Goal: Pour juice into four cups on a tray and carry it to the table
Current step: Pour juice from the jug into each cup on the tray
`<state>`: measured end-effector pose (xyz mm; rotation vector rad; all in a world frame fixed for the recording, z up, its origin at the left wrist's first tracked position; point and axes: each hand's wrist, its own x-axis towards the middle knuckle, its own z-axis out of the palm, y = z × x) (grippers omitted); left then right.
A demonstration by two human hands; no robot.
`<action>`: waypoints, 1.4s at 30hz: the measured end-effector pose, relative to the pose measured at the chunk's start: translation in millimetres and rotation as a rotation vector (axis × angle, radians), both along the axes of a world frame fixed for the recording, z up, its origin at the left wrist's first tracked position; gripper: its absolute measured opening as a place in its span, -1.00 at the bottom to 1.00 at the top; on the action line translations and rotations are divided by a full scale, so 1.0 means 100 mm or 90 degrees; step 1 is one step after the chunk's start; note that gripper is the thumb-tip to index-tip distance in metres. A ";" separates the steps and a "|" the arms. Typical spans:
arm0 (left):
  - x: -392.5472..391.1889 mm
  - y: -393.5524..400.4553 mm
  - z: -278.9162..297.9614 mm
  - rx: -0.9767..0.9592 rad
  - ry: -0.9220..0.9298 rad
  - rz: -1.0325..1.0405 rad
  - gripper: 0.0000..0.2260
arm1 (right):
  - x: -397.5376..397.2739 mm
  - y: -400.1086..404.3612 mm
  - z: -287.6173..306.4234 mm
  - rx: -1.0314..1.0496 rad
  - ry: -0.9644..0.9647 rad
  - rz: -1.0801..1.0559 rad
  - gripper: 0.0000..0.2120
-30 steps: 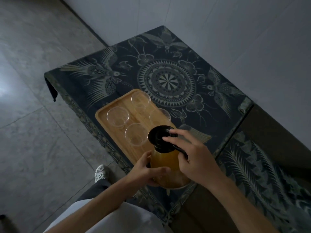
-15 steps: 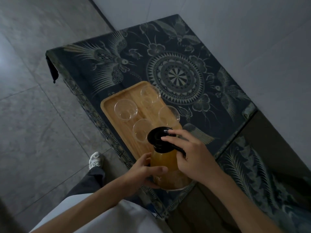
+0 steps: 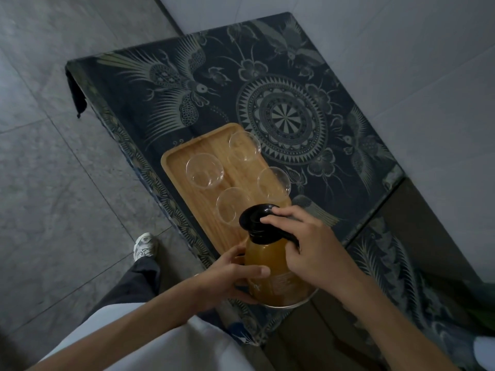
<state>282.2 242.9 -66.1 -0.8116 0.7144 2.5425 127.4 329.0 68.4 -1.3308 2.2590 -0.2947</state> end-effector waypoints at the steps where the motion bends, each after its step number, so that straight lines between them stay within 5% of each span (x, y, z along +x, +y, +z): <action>1: 0.00 -0.01 0.00 -0.001 0.002 -0.005 -0.06 | 0.00 -0.01 0.01 0.005 -0.003 -0.005 -0.36; 6: 0.02 -0.10 -0.03 0.012 0.012 -0.016 -0.30 | -0.02 -0.06 0.03 0.031 -0.009 -0.014 -0.36; 12: 0.03 -0.17 -0.17 0.053 0.041 -0.006 -0.10 | -0.03 -0.11 0.06 0.054 -0.014 -0.020 -0.35; 17: 0.05 -0.18 -0.22 0.034 0.074 -0.024 -0.30 | -0.03 -0.14 0.07 0.077 -0.022 -0.011 -0.35; 22: 0.05 -0.20 -0.22 0.018 0.042 0.014 -0.05 | -0.03 -0.19 0.09 0.090 -0.018 -0.004 -0.35; 42: 0.06 -0.23 -0.17 0.048 0.046 0.010 -0.14 | -0.05 -0.34 0.16 0.142 -0.019 0.006 -0.35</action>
